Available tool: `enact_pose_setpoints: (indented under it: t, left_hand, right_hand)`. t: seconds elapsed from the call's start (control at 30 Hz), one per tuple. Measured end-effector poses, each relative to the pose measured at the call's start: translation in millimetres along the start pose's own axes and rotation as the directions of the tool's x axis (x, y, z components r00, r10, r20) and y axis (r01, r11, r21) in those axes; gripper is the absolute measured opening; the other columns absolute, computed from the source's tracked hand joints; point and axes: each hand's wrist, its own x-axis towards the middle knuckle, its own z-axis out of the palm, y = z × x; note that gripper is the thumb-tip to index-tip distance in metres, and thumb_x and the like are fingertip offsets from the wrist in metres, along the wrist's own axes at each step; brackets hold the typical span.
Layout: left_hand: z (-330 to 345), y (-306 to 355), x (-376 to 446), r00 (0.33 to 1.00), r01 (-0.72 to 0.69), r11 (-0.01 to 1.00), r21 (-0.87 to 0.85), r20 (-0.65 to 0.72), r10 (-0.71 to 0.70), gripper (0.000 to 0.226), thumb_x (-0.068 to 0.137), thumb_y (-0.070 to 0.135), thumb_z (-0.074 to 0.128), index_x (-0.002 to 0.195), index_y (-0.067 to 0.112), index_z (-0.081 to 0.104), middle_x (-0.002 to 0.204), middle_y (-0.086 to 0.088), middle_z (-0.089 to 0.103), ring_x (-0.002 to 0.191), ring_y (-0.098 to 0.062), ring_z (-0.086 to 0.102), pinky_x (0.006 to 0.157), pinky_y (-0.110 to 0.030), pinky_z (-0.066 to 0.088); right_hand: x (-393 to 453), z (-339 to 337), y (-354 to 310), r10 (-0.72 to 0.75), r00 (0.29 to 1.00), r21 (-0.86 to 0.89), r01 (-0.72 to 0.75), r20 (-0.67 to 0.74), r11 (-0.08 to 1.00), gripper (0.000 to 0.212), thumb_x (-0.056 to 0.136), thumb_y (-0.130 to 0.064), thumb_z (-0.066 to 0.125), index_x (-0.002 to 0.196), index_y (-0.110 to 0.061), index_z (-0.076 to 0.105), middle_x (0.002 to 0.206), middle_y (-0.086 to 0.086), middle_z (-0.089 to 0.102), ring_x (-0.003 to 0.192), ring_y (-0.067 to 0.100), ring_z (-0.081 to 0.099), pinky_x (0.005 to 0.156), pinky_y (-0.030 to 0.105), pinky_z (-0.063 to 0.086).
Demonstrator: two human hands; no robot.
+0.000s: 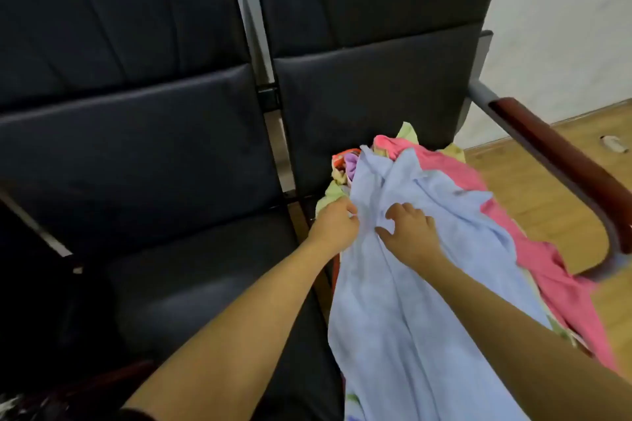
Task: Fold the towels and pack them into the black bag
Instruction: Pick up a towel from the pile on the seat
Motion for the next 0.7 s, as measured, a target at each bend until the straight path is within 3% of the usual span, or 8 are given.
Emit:
enact_pose_setpoints:
  t: [0.07,0.13,0.27,0.37,0.43,0.53,0.6,0.7]
  left_hand:
    - [17,-13,11,0.999,-0.023,0.998,0.067,0.035,0.021,0.028,0.096,0.012,0.044,0.122,0.013,0.052,0.113,-0.006,0.055,0.096,-0.02,0.055,0.073,-0.026,0.046]
    - [34,-30,26,0.995,-0.098,0.986,0.133,0.038,0.094,0.033,0.096,0.012,0.045,0.128,0.016,0.049,0.121,-0.006,0.053,0.106,-0.022,0.054,0.085,-0.033,0.05]
    - [63,-51,55,0.946,-0.322,0.898,0.299,0.067,0.317,0.046,0.094,0.011,0.047,0.138,0.022,0.042,0.131,-0.008,0.048,0.119,-0.028,0.044,0.099,-0.042,0.04]
    - [81,-63,73,0.915,-0.401,0.834,0.378,0.113,0.388,0.055,0.094,0.01,0.043,0.144,0.029,0.032,0.131,-0.009,0.045,0.118,-0.032,0.04,0.099,-0.04,0.036]
    - [91,-74,77,0.897,-0.436,0.819,0.372,0.106,0.43,0.061,0.093,0.011,0.043,0.146,0.033,0.025,0.125,-0.011,0.046,0.112,-0.033,0.042,0.096,-0.041,0.038]
    - [96,-86,82,0.873,-0.475,0.81,0.344,0.068,0.483,0.067,0.091,0.009,0.044,0.147,0.038,0.022,0.116,-0.011,0.049,0.103,-0.031,0.045,0.09,-0.041,0.04]
    - [92,-90,82,0.846,-0.523,0.811,0.263,0.042,0.532,0.057,0.091,0.008,0.045,0.141,0.034,0.035,0.103,-0.008,0.055,0.095,-0.029,0.052,0.085,-0.042,0.043]
    - [84,-99,76,0.809,-0.58,0.806,0.121,-0.038,0.587,0.028,0.092,0.001,0.043,0.112,0.011,0.057,0.085,-0.004,0.059,0.082,-0.021,0.054,0.079,-0.038,0.045]
  right_hand:
    - [3,26,7,-0.012,0.997,-0.094,0.004,-0.081,0.996,0.045,0.088,-0.043,0.06,0.118,-0.011,0.051,0.116,0.006,0.053,0.109,0.029,0.05,0.09,0.036,0.033]
    - [9,56,17,-0.043,0.976,-0.171,0.006,-0.215,0.985,0.057,0.074,-0.044,0.075,0.108,-0.004,0.057,0.104,0.013,0.057,0.093,0.035,0.055,0.08,0.041,0.04]
    - [24,103,35,-0.061,0.907,-0.222,-0.037,-0.418,0.974,0.061,0.054,-0.047,0.083,0.089,-0.003,0.059,0.086,0.015,0.06,0.074,0.035,0.057,0.069,0.041,0.043]
    - [34,122,43,-0.159,0.827,-0.302,-0.014,-0.54,0.953,0.035,0.061,-0.033,0.075,0.078,-0.006,0.06,0.076,0.013,0.059,0.066,0.034,0.057,0.07,0.04,0.031]
    - [38,131,47,-0.237,0.739,-0.305,0.045,-0.63,0.951,0.015,0.072,-0.021,0.053,0.076,-0.009,0.062,0.072,0.011,0.058,0.062,0.032,0.056,0.068,0.039,0.024]
    - [38,134,41,-0.288,0.632,-0.247,0.155,-0.719,0.957,0.023,0.078,-0.018,0.04,0.078,-0.012,0.062,0.068,0.005,0.057,0.059,0.029,0.054,0.065,0.035,0.025]
    - [36,133,31,-0.337,0.555,-0.234,0.25,-0.761,0.94,0.025,0.082,-0.017,0.039,0.08,-0.011,0.063,0.068,0.004,0.058,0.059,0.028,0.054,0.061,0.032,0.022]
    - [27,128,16,-0.399,0.494,-0.215,0.388,-0.772,0.896,0.022,0.085,-0.015,0.045,0.086,-0.01,0.067,0.074,0.005,0.063,0.065,0.028,0.059,0.066,0.028,0.027]
